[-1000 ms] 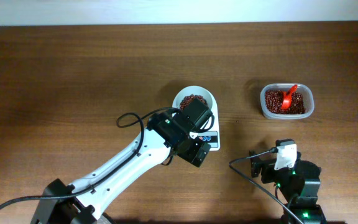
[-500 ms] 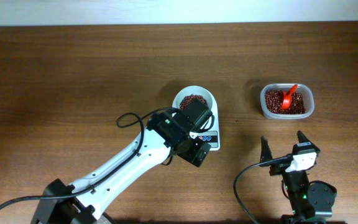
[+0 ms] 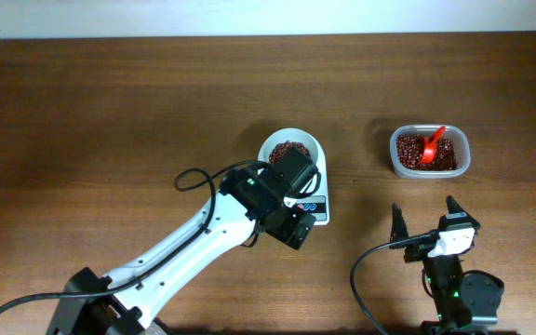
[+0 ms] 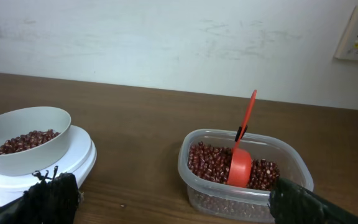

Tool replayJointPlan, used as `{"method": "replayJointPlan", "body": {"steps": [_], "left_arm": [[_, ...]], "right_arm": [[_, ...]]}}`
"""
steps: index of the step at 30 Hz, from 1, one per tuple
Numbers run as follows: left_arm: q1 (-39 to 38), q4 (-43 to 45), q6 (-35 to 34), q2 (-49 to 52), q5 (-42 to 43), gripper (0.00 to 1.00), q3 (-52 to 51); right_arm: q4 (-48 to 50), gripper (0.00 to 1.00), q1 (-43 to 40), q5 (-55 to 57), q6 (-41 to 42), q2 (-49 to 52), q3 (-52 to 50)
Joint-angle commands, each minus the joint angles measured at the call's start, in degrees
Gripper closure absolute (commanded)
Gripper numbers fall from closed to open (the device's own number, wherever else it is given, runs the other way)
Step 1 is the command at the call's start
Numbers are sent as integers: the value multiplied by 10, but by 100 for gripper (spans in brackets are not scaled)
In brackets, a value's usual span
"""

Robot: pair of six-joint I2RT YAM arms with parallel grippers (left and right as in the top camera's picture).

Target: Scoop item into bowl and weigh 50g on scale

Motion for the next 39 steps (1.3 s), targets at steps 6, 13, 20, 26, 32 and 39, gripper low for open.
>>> {"method": "replayJointPlan", "body": {"steps": [6, 13, 20, 26, 32, 39], "left_arm": [[-2, 1, 6, -8, -4, 1, -2], [-2, 1, 6, -8, -4, 1, -2], [-2, 1, 6, -8, -4, 1, -2], [-2, 1, 6, -8, -4, 1, -2], [-2, -5, 6, -43, -26, 1, -2], [-1, -3, 6, -169, -122, 1, -2]], "right_arm": [[-3, 1, 3, 7, 1, -7, -4], [-3, 1, 3, 7, 1, -7, -4], [-3, 1, 3, 7, 1, -7, -4], [-3, 1, 3, 7, 1, -7, -4], [-2, 1, 3, 7, 1, -7, -4], [-3, 1, 3, 7, 1, -7, -4]]}}
